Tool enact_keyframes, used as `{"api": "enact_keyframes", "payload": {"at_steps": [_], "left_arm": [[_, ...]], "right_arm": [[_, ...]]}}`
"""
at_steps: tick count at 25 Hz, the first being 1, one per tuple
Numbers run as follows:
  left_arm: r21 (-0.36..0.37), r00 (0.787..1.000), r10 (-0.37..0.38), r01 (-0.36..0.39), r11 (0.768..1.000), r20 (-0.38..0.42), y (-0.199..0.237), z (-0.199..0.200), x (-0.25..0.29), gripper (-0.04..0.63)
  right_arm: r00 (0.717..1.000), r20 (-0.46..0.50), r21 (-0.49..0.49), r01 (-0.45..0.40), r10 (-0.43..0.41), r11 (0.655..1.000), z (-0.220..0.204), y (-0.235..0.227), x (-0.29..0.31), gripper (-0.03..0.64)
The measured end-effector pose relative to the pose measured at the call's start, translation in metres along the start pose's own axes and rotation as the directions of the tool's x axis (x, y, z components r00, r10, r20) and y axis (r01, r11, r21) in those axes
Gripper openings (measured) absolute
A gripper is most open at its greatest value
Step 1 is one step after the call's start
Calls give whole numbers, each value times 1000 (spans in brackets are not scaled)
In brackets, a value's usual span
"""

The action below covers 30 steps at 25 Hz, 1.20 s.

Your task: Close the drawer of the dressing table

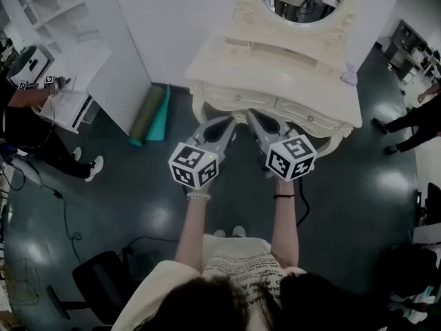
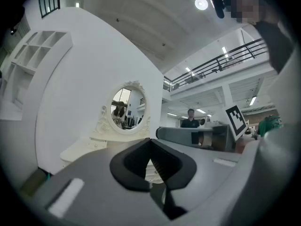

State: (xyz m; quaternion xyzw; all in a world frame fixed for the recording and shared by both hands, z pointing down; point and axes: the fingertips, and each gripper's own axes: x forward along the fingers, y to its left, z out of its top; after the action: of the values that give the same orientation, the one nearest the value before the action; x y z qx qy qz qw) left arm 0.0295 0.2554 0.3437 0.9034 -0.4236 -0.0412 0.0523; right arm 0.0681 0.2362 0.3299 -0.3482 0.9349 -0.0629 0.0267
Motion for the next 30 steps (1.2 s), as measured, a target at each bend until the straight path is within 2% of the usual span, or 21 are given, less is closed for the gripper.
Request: {"api": "enact_keyframes", "payload": {"at_steps": [14, 30], "left_arm": [[-17, 1000, 3, -3, 1000, -8, -3, -6, 15, -8], [-49, 997, 70, -72, 996, -43, 1, -28, 27, -8]], "right_arm": [[1000, -7, 13, -4, 4, 1000, -5, -16, -2, 3], [1000, -3, 70, -30, 30, 997, -17, -42, 3, 3]]}}
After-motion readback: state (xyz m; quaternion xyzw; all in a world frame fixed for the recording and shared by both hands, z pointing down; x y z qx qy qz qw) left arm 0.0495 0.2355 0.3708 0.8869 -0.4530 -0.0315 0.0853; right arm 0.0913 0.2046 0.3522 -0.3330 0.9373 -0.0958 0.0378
